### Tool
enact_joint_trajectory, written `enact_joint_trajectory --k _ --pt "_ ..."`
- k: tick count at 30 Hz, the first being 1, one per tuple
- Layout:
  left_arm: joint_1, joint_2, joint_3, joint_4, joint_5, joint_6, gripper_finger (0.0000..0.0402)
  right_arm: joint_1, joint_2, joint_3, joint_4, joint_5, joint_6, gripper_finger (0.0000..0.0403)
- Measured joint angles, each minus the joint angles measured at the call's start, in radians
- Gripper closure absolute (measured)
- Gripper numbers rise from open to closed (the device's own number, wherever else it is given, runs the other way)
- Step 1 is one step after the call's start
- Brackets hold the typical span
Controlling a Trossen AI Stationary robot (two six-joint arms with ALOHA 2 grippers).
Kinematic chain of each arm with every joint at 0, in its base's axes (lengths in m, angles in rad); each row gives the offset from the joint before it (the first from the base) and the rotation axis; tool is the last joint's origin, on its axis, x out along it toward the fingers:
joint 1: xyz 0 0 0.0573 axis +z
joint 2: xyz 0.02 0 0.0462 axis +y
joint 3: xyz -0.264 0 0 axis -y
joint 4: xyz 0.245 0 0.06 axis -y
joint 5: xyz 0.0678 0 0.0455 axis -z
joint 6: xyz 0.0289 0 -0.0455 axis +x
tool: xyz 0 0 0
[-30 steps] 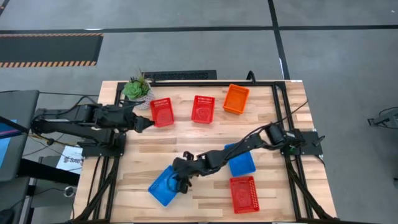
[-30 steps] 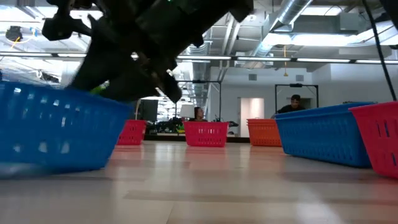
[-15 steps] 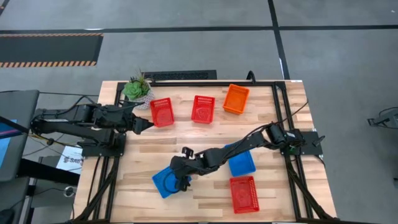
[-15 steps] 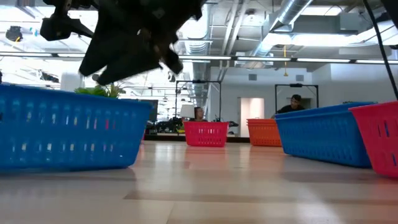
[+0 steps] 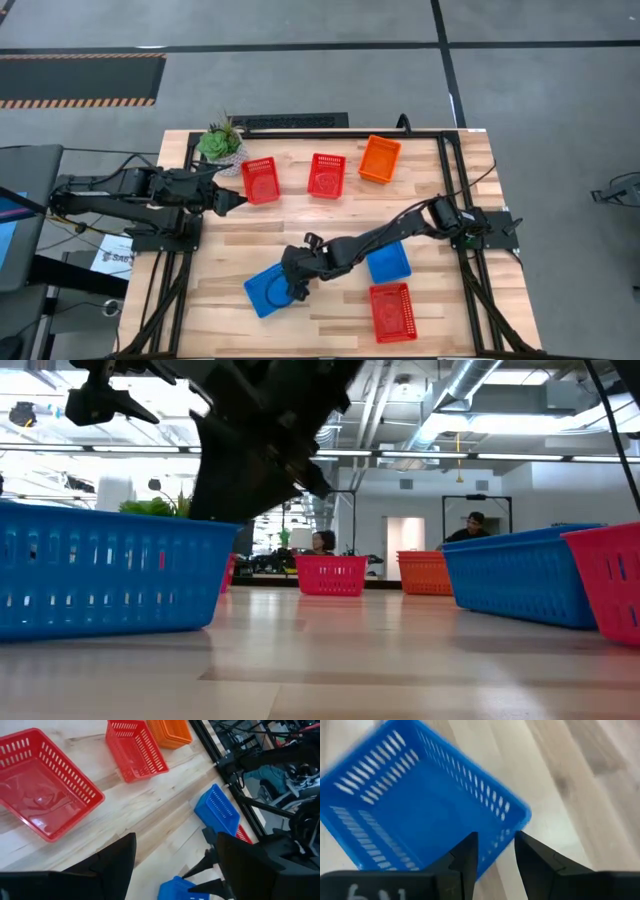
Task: Stack baskets by color
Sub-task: Stack the bottom blue bin on top of the top blue bin
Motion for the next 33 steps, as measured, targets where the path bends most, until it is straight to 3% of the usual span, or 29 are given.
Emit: enact_joint_trajectory --k 11,14,18,23,28,33 --pt "0.0 0.0 0.0 0.0 -0.027 0.003 0.0139 0.001 0.0 -0.043 0.004 -0.044 0.014 0.0271" --pt "0.0 0.0 0.0 0.0 -0.034 0.003 0.0139 -0.011 0.0 -0.043 -0.001 -0.108 0.027 0.0302" --pt "0.0 0.0 0.0 0.0 -0.043 0.003 0.0139 -0.022 0.0 -0.047 -0.003 -0.135 0.021 0.0382" --pt "0.0 0.0 0.0 0.0 -0.044 0.002 0.0139 -0.052 -0.015 -0.05 -0.023 -0.14 -0.023 0.0392" --pt "0.0 0.0 0.0 0.0 -0.043 0.002 0.0139 -0.115 -0.155 -0.051 -0.109 -0.136 -0.165 0.0397" --pt "0.0 0.0 0.0 0.0 -0.043 0.001 0.0139 -0.182 -0.366 -0.051 -0.333 -0.127 -0.306 0.04"
